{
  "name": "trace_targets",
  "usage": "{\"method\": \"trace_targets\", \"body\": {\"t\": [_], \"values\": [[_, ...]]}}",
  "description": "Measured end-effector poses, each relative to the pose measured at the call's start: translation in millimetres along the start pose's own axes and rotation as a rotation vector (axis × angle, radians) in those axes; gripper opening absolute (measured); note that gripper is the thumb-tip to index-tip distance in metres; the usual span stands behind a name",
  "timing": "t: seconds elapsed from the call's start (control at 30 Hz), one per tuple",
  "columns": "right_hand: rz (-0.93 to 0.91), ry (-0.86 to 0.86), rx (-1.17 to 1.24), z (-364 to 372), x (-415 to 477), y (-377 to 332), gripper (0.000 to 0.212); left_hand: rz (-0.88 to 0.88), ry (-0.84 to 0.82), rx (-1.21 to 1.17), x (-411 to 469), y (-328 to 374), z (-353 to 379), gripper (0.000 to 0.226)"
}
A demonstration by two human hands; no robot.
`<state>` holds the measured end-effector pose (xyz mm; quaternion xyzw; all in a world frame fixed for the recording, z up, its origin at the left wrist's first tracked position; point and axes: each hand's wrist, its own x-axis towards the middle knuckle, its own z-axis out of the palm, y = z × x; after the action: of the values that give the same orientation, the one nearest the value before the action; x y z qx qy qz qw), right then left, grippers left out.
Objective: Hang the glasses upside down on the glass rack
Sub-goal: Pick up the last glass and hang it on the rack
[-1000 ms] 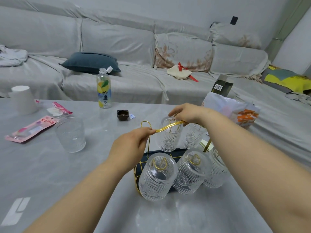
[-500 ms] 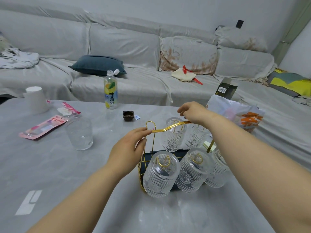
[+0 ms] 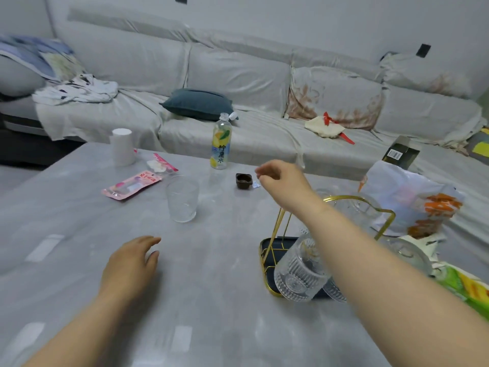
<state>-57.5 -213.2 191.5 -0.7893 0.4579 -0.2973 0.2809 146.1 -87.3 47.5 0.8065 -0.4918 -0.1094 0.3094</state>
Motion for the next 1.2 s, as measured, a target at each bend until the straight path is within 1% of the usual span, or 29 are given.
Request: {"method": "trace_targets", "body": {"t": [0.1,0.17,0.23,0.3,0.4,0.53,0.6,0.67,0.73,0.87,0.97,1.03,1.1,1.2], "values": [[0.039,-0.033,0.085,53.2,3.2,-2.9,0.024,-0.069,-0.01,0.13,5.9,-35.0,-4.3,0.038],[0.103,-0.093,0.104,88.5,8.8,0.8,0.031,-0.104,-0.025,0.201,9.5,-52.2,-1.5,0.045],[0.176,-0.153,0.1,122.3,16.8,9.8,0.044,-0.121,-0.031,0.24,11.5,-63.6,5.6,0.051],[0.24,-0.176,0.108,151.8,27.8,21.2,0.063,-0.114,-0.033,0.264,14.9,-69.0,13.1,0.054],[0.29,-0.15,0.066,187.5,42.2,36.2,0.086,-0.107,-0.016,0.269,16.1,-74.8,18.6,0.053],[0.214,-0.089,-0.02,221.2,58.3,50.0,0.102,-0.099,0.012,0.264,19.2,-80.9,23.2,0.051],[0.243,-0.051,0.01,233.4,66.8,52.9,0.107,-0.093,0.026,0.262,20.1,-83.1,25.0,0.052],[0.291,-0.028,0.035,242.9,73.3,53.6,0.109,-0.086,0.041,0.254,19.3,-83.9,25.0,0.061],[0.328,0.005,0.022,248.9,77.0,53.7,0.104,-0.079,0.041,0.258,19.0,-83.8,24.4,0.066],[0.359,0.062,0.038,250.3,77.7,52.7,0.082,-0.087,0.033,0.245,19.2,-83.9,24.7,0.063],[0.401,0.062,0.19,244.0,70.8,49.4,0.072,-0.09,0.03,0.251,19.4,-85.3,26.5,0.053],[0.424,0.092,0.33,235.8,62.2,42.4,0.069,-0.093,0.024,0.248,19.8,-85.9,26.8,0.052],[0.405,0.17,0.409,224.2,51.8,32.6,0.071,-0.098,0.01,0.244,19.5,-84.5,24.4,0.052],[0.314,0.24,0.425,188.5,35.7,13.9,0.073,-0.103,-0.026,0.244,16.6,-78.6,20.0,0.051]]}}
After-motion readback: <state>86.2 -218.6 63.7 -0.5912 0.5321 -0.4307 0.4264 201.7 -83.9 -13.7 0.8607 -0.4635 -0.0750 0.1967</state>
